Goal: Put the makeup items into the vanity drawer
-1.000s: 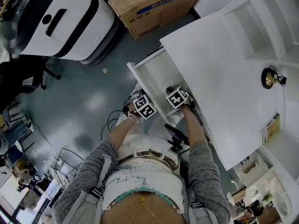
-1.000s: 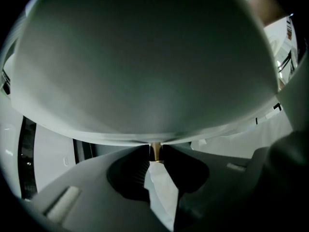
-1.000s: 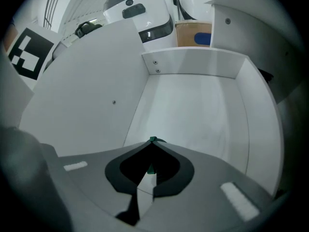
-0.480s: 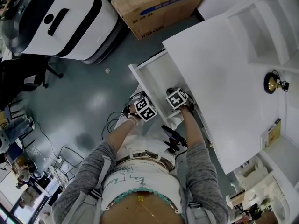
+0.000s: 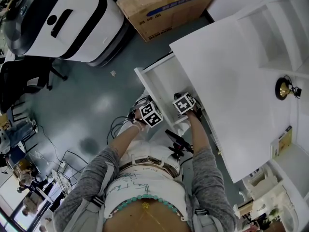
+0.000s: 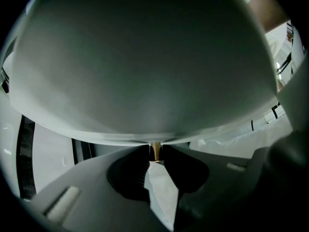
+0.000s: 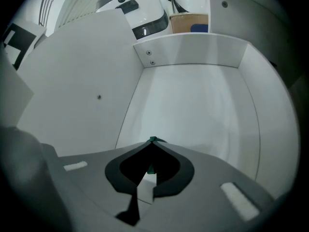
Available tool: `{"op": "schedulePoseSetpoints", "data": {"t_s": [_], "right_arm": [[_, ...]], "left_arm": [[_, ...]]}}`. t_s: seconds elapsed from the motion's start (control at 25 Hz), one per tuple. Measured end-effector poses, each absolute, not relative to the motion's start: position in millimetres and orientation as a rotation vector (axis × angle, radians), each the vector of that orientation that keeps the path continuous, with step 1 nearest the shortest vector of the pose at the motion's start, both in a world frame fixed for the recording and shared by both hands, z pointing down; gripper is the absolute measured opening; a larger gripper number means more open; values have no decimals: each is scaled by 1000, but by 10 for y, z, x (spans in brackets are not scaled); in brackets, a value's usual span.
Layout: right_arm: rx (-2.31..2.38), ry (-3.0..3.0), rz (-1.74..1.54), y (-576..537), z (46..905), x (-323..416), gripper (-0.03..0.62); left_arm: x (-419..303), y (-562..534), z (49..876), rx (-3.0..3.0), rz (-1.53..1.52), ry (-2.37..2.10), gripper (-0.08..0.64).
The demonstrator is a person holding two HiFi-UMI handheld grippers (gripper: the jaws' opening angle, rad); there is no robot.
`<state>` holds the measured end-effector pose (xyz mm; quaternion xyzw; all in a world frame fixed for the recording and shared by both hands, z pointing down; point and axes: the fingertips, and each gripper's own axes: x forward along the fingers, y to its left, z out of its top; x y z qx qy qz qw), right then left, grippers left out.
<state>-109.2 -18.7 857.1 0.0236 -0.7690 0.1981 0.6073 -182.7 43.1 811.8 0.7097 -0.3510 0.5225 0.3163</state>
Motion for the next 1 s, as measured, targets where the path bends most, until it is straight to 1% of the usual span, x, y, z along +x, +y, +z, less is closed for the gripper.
{"op": "schedulePoseSetpoints", "data": {"t_s": [0.52,0.64,1.0], "right_arm": [[57,-1780,479,-197,8629,-1076,28],[54,-1782,472,-190,8614,-1070,49],[71,-1781,442,-195,8560,-1043,75]], "left_arm": [[-1848,419,8110,1868,1374,-933,94],[-1844,417,8102,1870,1374,-931,94],[-1834,429,8105,1868,1376,-921,94]]}}
